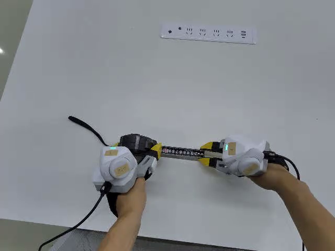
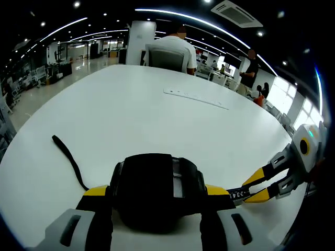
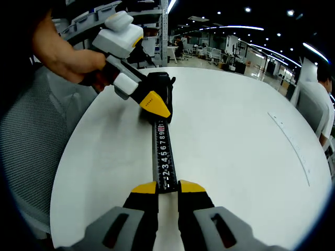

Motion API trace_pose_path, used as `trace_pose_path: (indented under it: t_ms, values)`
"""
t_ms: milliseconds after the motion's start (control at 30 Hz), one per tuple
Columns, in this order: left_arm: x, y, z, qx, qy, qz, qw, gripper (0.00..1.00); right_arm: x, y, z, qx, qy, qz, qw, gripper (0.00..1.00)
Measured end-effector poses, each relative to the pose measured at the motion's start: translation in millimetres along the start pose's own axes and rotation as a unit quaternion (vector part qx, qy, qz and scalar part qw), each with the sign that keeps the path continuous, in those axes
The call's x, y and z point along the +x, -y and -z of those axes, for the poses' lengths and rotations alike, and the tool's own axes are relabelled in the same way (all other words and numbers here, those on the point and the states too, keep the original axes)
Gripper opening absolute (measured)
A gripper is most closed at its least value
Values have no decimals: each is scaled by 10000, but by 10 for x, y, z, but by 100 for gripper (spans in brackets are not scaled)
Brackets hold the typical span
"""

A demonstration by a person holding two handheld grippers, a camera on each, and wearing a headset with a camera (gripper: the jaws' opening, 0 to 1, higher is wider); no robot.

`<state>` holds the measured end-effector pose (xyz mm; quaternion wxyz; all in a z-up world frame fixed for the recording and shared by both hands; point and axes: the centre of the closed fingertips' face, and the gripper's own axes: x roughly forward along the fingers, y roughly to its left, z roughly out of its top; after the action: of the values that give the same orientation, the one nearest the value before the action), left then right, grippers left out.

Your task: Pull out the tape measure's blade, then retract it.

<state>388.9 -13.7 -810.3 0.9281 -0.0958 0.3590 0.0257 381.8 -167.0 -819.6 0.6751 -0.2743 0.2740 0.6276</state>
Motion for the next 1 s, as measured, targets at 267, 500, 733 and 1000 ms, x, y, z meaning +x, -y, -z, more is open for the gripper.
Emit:
trace_pose_path:
  t_ms: [267, 500, 733, 1000]
  values:
    - [1, -4, 7, -11, -7, 15, 10000, 65, 136, -7, -124, -27, 50, -57, 10000, 11]
    - [4, 4, 9, -25, -10, 23, 10000, 65, 246, -15, -222, -18, 90, -93, 9999, 11]
    - [5, 14, 9, -42, -14, 30, 10000, 65, 369, -31, -342, -10, 170, -131, 9998, 11]
    - [10, 18, 7, -60, -21, 37, 10000, 65, 481, -48, -452, -15, 259, -148, 9996, 11]
